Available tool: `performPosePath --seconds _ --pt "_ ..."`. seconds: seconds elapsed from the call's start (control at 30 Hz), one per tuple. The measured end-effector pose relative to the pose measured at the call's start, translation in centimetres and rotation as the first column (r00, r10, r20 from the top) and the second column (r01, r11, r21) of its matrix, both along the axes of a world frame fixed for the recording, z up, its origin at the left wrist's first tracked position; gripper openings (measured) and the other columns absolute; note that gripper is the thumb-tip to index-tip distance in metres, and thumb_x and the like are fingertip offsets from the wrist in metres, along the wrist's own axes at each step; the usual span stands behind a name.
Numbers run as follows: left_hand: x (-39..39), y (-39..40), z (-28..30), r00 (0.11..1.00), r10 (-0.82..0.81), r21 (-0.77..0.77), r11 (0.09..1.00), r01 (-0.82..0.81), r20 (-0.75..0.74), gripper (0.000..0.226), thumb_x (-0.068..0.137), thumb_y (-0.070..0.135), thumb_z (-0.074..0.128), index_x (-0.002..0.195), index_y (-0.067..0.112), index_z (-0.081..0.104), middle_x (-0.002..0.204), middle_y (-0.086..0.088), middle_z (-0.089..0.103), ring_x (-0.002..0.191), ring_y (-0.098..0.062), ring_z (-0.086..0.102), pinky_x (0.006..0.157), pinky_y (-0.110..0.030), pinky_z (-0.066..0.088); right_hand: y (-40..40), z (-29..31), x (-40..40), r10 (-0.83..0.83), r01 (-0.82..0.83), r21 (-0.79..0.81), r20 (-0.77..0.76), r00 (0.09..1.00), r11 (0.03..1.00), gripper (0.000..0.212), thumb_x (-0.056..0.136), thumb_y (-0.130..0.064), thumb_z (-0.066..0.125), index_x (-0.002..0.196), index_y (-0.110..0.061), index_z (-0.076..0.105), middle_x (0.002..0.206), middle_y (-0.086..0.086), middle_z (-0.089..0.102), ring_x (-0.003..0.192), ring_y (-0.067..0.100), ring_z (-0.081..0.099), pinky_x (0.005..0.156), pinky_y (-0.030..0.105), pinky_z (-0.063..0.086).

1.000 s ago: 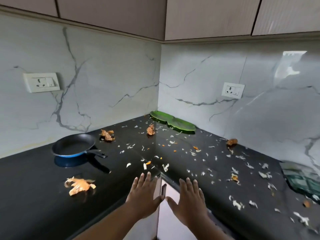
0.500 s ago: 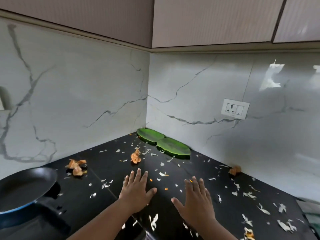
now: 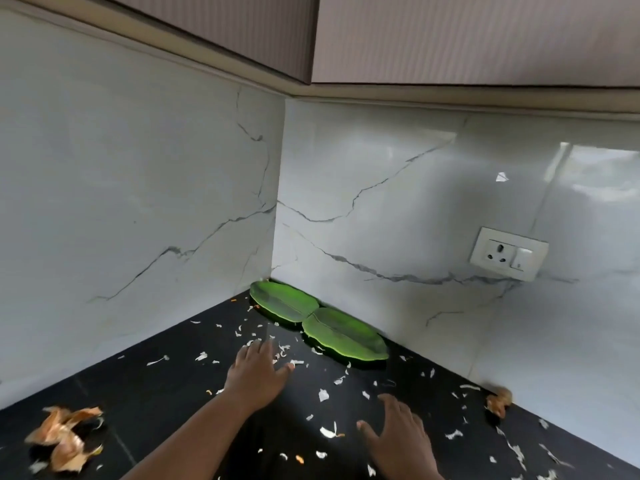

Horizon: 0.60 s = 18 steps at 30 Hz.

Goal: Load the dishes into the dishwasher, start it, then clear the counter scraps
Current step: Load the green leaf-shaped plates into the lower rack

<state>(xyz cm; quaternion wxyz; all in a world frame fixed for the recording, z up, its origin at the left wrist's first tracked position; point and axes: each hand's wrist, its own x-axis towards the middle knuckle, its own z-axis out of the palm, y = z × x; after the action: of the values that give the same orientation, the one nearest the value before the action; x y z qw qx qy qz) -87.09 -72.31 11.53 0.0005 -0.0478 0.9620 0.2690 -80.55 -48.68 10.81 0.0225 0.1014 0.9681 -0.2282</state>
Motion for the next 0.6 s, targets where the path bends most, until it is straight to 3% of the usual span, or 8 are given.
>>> performPosePath --seconds 0.13,0.23,0.3,0.4,0.47,0.5,0.53,0.6 --pt "-4.6 0.0 -1.5 0.993 0.107 0.132 0.985 -0.114 0.055 0.065 0.089 0.055 0.048 0.142 0.021 0.036 0.146 -0.002 0.039 0.136 -0.025 0.032 0.109 -0.039 0.028 -0.2 -0.9 -6.0 -0.122 0.171 -0.298 0.176 0.977 0.939 0.053 0.076 -0.049 0.068 0.116 -0.023 0.046 0.113 0.002 0.056 0.103 0.019 0.055 0.097 0.029 0.041" --pt "-9.4 -0.1 -2.6 0.953 0.269 0.323 0.898 -0.299 0.136 0.055 0.089 0.048 0.055 0.133 0.015 0.047 0.131 -0.005 0.053 0.122 -0.024 0.05 0.101 -0.034 0.038 0.1 -3.9 -12.1 -0.194 0.351 -0.622 0.308 0.931 0.7 0.066 0.066 -0.048 0.072 0.119 -0.012 0.053 0.095 0.009 0.061 0.088 0.027 0.062 0.089 0.036 0.051" --pt "-13.6 0.0 -3.2 0.917 0.357 0.557 0.731 -0.393 0.178 0.049 0.092 0.035 0.056 0.135 0.011 0.047 0.12 -0.006 0.063 0.105 -0.022 0.062 0.09 -0.03 0.049 -0.4 -3.9 -15.0 -0.252 0.419 -0.776 0.337 0.907 0.471 0.041 0.088 -0.024 0.066 0.116 0.003 0.057 0.082 0.014 0.055 0.074 0.029 0.059 0.062 0.033 0.057" --pt "-19.9 0.9 -3.8 0.841 0.429 0.81 0.329 -0.486 0.331 0.042 0.094 0.018 0.054 0.132 0.002 0.05 0.124 -0.019 0.062 0.074 -0.018 0.061 0.053 -0.014 0.049 -0.1 -4.3 -18.9 -0.302 0.468 -0.87 0.409 0.861 0.154 0.017 0.092 -0.008 0.06 0.096 0.006 0.052 0.085 0.02 0.047 0.068 0.031 0.05 0.034 0.031 0.051" --pt "-22.9 2.1 -4.3 0.844 0.408 0.756 0.41 -0.51 0.348 0.038 0.094 0.016 0.055 0.127 -0.003 0.053 0.129 -0.023 0.057 0.063 -0.016 0.051 0.04 -0.012 0.044 -0.1 -4.7 -21.5 -0.307 0.484 -0.867 0.496 0.812 -0.119 0.012 0.093 -0.008 0.059 0.09 -0.002 0.049 0.09 0.02 0.047 0.074 0.03 0.049 0.033 0.034 0.05" --pt "-24.2 2.7 -4.9 0.856 0.374 0.75 0.432 -0.501 0.357 0.038 0.094 0.014 0.054 0.129 -0.003 0.052 0.128 -0.02 0.058 0.063 -0.015 0.049 0.042 -0.014 0.045 0.1 -5.3 -22.6 -0.29 0.493 -0.856 0.517 0.805 -0.156 0.012 0.093 -0.01 0.059 0.089 -0.004 0.049 0.091 0.02 0.048 0.075 0.028 0.05 0.032 0.033 0.05" --pt "-24.9 3.4 -4.8 0.857 0.342 0.787 0.365 -0.498 0.384 0.039 0.095 0.012 0.053 0.131 -0.002 0.05 0.119 -0.016 0.06 0.064 -0.014 0.048 0.047 -0.017 0.047 0.3 -5.4 -23.2 -0.28 0.513 -0.839 0.545 0.791 -0.183 0.013 0.093 -0.012 0.059 0.088 -0.004 0.05 0.09 0.019 0.048 0.074 0.026 0.049 0.031 0.031 0.049" --pt "-26.7 4.6 -5.5 0.867 0.309 0.807 0.339 -0.484 0.39 0.038 0.094 0.007 0.052 0.131 -0.003 0.05 0.088 -0.008 0.056 0.063 -0.014 0.047 0.058 -0.024 0.047 0.5 -5.8 -24.2 -0.256 0.549 -0.806 0.592 0.764 -0.222 0.017 0.093 -0.015 0.06 0.086 -0.003 0.05 0.084 0.016 0.046 0.069 0.02 0.047 0.029 0.027 0.046"
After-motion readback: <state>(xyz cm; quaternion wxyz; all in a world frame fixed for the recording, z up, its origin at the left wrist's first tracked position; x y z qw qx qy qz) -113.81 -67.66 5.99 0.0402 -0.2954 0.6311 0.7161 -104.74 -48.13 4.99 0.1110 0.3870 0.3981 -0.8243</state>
